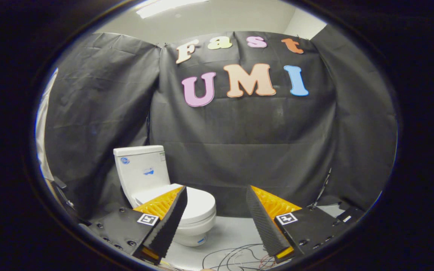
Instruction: Open the toilet lid.
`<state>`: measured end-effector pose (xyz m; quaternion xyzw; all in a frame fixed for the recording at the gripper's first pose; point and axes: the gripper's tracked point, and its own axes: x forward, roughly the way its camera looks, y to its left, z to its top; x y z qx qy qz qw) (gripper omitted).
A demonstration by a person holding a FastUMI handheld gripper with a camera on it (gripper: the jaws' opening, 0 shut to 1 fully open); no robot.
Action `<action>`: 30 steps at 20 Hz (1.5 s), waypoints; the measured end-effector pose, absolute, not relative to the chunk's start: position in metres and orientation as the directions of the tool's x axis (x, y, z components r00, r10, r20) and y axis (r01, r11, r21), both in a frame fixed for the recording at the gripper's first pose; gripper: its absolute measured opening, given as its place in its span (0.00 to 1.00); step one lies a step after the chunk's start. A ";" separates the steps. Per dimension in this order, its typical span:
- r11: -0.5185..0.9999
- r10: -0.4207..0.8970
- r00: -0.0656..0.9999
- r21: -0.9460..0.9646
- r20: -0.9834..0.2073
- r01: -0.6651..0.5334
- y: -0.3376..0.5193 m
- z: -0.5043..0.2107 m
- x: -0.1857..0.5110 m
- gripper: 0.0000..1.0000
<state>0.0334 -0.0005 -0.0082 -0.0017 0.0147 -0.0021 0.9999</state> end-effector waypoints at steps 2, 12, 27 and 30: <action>1.000 0.009 0.999 -0.003 -0.031 -0.009 0.004 -0.007 0.050 0.97; 0.998 0.037 0.999 -0.048 -0.008 -0.037 0.067 0.003 0.117 0.97; 0.869 -0.420 0.900 0.335 0.113 0.363 0.114 0.007 0.133 0.85; 0.766 -0.501 0.864 0.491 0.052 0.415 0.118 -0.022 0.142 0.75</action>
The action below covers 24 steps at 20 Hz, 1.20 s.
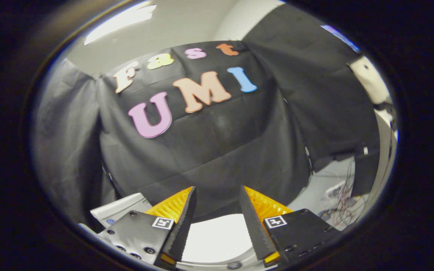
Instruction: Open the toilet lid.
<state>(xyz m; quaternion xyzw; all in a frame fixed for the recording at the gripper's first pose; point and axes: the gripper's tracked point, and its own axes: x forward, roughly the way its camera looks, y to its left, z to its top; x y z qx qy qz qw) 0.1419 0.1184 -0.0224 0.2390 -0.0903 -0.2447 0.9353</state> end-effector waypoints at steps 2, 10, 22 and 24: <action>0.684 -0.556 0.831 0.562 -0.012 0.465 0.119 -0.048 0.145 0.68; 0.449 -0.632 0.747 0.688 -0.208 0.571 0.148 -0.140 0.150 0.65; 0.187 -0.532 0.644 0.666 -0.549 0.722 0.220 -0.270 0.129 0.65; 0.149 -0.498 0.631 0.658 -0.595 0.738 0.225 -0.290 0.125 0.66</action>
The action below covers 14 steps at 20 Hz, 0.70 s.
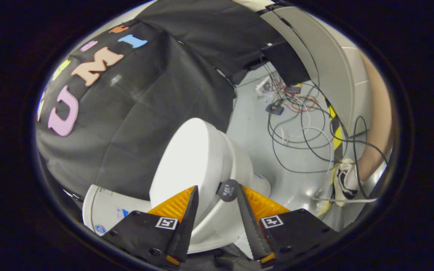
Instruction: Open the toilet lid.
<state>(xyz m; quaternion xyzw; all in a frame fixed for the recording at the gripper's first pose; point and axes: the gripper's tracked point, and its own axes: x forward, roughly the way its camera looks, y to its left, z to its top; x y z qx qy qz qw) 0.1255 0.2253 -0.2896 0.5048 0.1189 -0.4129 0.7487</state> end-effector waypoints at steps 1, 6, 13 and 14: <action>0.131 -0.479 0.629 0.658 -0.613 0.741 0.227 -0.298 0.126 0.66; 0.049 -0.432 0.684 0.741 -0.589 0.669 0.223 -0.309 0.142 0.66; 0.038 -0.355 0.721 0.762 -0.595 0.647 0.224 -0.322 0.155 0.33; 0.043 -0.357 0.711 0.749 -0.606 0.661 0.234 -0.319 0.146 0.33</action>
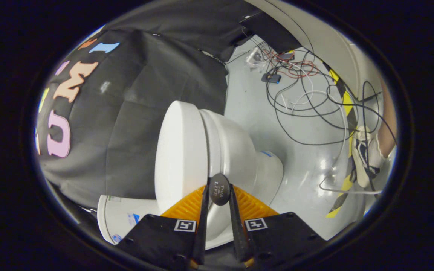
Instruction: Open the toilet lid.
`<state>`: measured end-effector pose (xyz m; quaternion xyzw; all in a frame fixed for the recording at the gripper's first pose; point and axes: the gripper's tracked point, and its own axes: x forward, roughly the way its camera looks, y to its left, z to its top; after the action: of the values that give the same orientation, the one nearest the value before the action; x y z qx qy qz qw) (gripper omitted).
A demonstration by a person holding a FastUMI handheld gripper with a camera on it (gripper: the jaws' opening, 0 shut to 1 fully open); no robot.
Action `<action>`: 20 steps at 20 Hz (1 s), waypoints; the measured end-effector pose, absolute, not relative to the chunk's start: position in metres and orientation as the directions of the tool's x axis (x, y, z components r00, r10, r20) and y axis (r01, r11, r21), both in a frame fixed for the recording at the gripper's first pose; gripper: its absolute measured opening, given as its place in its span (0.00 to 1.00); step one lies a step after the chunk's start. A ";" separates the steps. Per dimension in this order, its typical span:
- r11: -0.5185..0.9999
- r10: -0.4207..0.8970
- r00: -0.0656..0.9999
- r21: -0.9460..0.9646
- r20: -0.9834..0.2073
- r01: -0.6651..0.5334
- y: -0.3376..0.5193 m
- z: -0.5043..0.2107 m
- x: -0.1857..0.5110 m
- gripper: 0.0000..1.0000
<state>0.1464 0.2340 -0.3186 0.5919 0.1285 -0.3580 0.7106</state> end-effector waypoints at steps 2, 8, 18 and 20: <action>0.029 -0.357 0.715 0.758 -0.601 0.652 0.224 -0.323 0.152 0.13; 0.098 -0.370 0.718 0.744 -0.590 0.661 0.226 -0.312 0.151 0.09; 0.304 -0.413 0.745 0.692 -0.523 0.655 0.227 -0.252 0.159 0.09; 0.358 -0.415 0.754 0.670 -0.510 0.650 0.229 -0.239 0.161 0.09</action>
<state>0.1606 0.2292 -0.2389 0.4626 0.1272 -0.3272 0.8141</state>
